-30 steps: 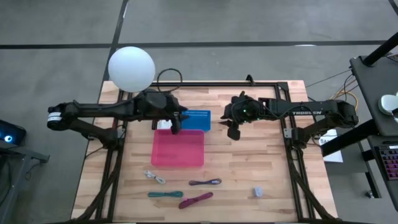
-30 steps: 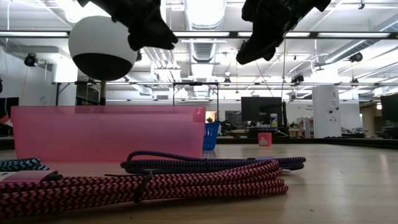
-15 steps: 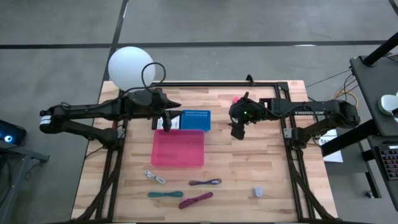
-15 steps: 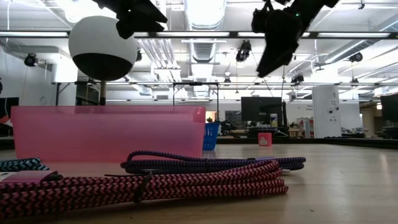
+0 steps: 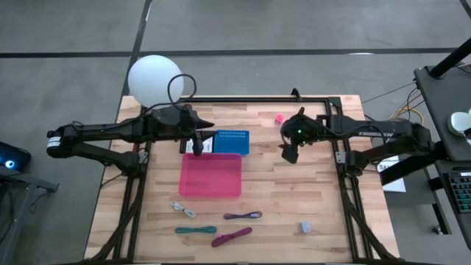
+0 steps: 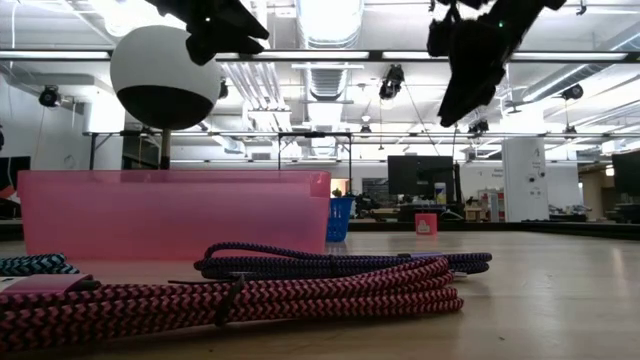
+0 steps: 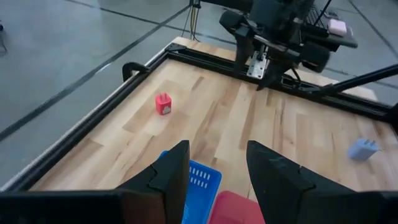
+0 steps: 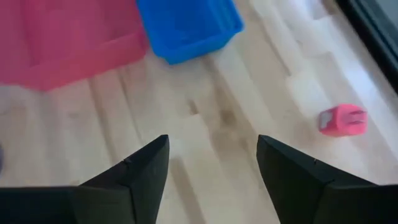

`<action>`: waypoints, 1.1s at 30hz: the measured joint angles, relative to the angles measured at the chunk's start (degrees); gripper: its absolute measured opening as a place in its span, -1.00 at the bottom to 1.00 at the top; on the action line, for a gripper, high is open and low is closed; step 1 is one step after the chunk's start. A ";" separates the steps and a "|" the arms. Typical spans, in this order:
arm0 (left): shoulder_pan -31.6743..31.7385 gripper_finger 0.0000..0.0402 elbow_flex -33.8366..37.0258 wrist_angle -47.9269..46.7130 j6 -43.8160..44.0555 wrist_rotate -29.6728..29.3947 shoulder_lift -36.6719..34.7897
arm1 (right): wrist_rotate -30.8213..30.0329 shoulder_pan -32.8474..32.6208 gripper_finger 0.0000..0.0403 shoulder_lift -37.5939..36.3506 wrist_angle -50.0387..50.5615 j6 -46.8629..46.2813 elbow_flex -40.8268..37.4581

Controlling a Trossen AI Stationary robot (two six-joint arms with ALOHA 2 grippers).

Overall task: Pick and place items into bin
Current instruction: Put the pink charger adapter into the blue bin

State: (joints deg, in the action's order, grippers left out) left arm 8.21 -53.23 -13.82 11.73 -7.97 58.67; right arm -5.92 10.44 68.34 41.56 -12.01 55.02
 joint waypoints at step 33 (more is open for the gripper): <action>0.00 -0.28 0.02 1.27 1.42 -0.42 -0.35 | 5.96 29.37 0.21 17.25 -27.46 16.24 -10.22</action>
State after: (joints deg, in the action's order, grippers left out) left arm 8.21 -53.21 -12.56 13.15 -8.38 58.33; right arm 0.04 39.81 85.59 14.10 4.23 44.80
